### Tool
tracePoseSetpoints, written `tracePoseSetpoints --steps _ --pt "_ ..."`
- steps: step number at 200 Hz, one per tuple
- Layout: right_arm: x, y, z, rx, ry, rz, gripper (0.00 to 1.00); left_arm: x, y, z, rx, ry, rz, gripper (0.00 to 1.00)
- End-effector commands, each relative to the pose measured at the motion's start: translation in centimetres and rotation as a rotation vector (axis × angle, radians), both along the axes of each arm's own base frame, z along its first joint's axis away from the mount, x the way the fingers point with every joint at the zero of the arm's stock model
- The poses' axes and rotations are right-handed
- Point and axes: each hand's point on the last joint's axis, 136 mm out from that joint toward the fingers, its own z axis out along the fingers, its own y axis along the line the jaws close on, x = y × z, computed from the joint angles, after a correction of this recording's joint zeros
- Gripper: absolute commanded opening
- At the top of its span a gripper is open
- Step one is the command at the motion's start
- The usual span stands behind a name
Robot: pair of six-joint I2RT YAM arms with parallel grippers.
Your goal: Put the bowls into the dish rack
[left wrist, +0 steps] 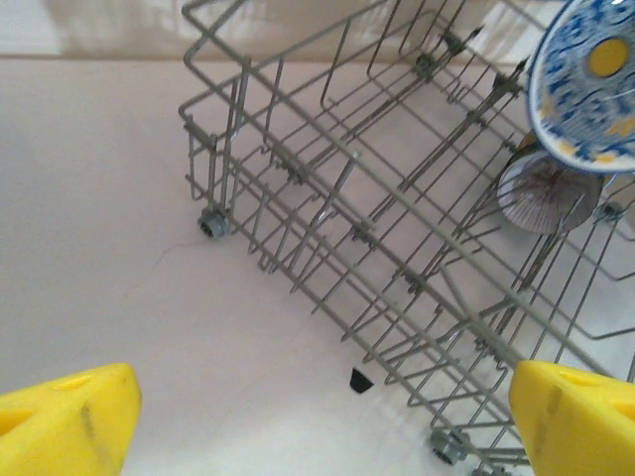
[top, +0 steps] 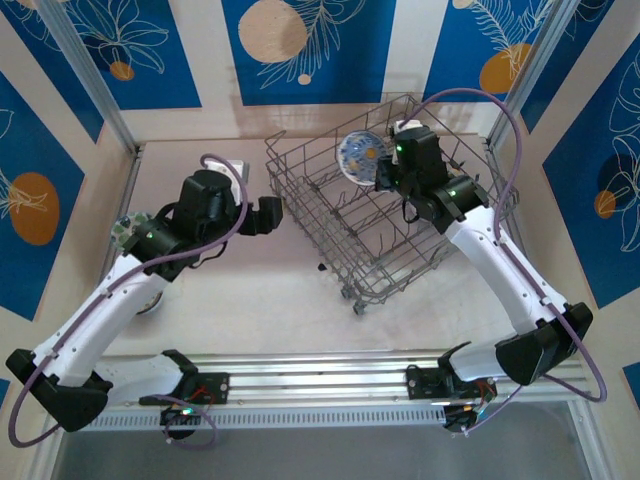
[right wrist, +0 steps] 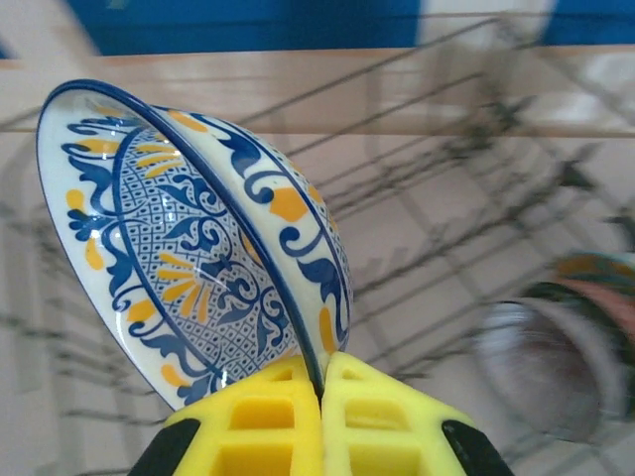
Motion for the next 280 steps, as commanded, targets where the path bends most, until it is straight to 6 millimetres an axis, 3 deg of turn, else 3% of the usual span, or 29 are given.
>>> tracePoseSetpoints --steps 1,36,90,171,250,280 --pt "0.1 -5.1 2.9 -0.16 -0.164 -0.204 0.0 -0.9 0.6 -1.8 0.032 0.048 0.002 0.95" --pt "-0.1 -8.5 0.0 -0.372 -0.149 -0.318 0.0 -1.1 0.8 -3.1 0.046 0.077 -0.001 0.95" --pt "0.1 -10.1 -4.4 -0.537 -0.092 -0.359 0.0 -1.3 0.6 -4.5 0.058 0.113 -0.01 0.95" --pt "1.8 -11.2 -7.6 -0.711 -0.066 -0.356 0.0 -1.4 0.9 -5.8 0.061 0.141 0.006 0.95" --pt "2.4 -12.5 -9.5 -0.732 -0.035 -0.388 0.0 -1.6 1.7 -6.0 0.088 0.136 0.02 0.95" --pt "2.2 -12.0 -10.1 -0.727 -0.019 -0.361 0.0 -1.5 1.5 -6.3 0.083 0.143 0.017 0.96"
